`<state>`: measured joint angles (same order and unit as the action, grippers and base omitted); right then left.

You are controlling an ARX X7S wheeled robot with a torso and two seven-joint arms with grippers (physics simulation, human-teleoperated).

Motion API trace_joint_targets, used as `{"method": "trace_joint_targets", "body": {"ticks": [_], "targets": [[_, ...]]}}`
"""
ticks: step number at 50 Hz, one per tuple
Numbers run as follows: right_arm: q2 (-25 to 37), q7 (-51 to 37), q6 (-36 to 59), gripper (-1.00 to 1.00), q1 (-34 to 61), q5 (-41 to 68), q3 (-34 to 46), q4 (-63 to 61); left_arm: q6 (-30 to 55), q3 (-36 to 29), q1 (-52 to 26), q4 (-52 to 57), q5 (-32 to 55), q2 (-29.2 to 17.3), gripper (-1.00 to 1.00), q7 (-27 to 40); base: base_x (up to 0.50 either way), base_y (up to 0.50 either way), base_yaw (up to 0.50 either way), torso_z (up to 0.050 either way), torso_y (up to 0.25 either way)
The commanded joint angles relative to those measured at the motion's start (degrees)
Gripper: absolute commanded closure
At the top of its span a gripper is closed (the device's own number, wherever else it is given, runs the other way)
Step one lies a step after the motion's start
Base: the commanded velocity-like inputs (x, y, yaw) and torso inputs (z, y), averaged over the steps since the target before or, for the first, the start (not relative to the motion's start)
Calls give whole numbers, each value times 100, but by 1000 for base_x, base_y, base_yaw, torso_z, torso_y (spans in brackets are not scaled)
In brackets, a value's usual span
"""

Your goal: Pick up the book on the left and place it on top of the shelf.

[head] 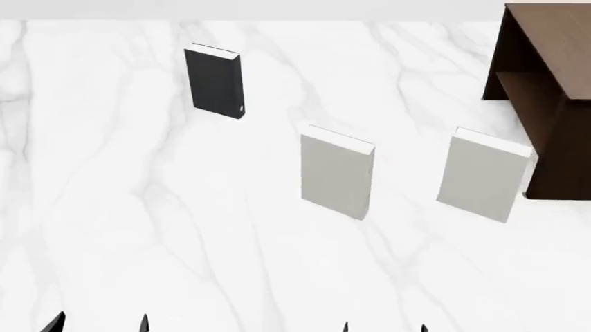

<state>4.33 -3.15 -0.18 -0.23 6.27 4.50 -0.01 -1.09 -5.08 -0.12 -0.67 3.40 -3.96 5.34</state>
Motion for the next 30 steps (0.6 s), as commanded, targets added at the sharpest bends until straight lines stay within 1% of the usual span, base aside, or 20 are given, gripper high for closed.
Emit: {"method": "trace_joint_targets", "body": {"ticks": [1, 11, 12, 30], "targets": [[62, -77, -62, -100, -16, 85, 113, -6, 73, -101, -17, -22, 128, -101, -100, 48, 0, 0, 0, 0, 0], [123, -147, -99, -100, -6, 117, 192, -7, 128, -233, 6, 76, 222, -181, -100, 12, 0, 0, 0, 0, 0], [-374, 421, -23, -100, -36, -383, -388, -37, 181, 354, 46, 88, -310, 323, -100, -601, 0, 0, 0, 0, 0], [-96, 90, -57, -100, -36, -219, -25, -29, 280, 51, 34, 139, -84, 54, -100, -278, 0, 0, 0, 0, 0]]}}
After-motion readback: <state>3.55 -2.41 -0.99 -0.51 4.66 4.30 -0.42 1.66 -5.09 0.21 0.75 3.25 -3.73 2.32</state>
